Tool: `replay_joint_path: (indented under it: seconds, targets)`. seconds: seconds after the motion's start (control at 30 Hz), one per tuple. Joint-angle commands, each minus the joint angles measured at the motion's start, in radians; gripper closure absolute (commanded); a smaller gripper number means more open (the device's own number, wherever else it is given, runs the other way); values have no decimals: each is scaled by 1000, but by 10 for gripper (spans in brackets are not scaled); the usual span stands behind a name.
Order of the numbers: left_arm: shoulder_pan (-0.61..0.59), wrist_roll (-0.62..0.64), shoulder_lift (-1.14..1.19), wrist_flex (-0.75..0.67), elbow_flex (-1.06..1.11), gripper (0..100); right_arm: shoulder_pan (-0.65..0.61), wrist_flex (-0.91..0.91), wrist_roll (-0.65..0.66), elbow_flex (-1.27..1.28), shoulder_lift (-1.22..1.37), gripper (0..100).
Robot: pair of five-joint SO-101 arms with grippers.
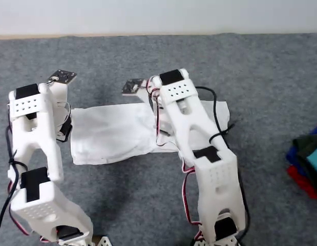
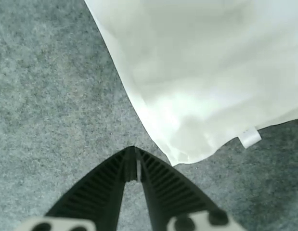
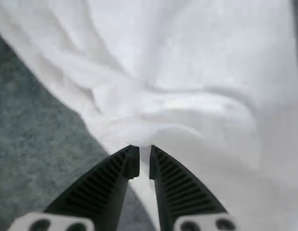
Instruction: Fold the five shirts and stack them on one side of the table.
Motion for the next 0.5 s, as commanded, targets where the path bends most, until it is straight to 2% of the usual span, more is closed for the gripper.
replay_joint_path:
  seconds: [0.0,0.23,0.37,0.47]
  targets:
    - [3,0,-68,-12,-4,997,-5,-7,-3,-192,64,948]
    - [3,0,-68,-11,-4,997,-5,1,-5,-405,229,948]
    - [5,0,-68,-11,-4,997,-33,5,-5,-525,248,947]
    - [2,0,-68,-9,-4,997,-44,73,-5,-669,246,924]
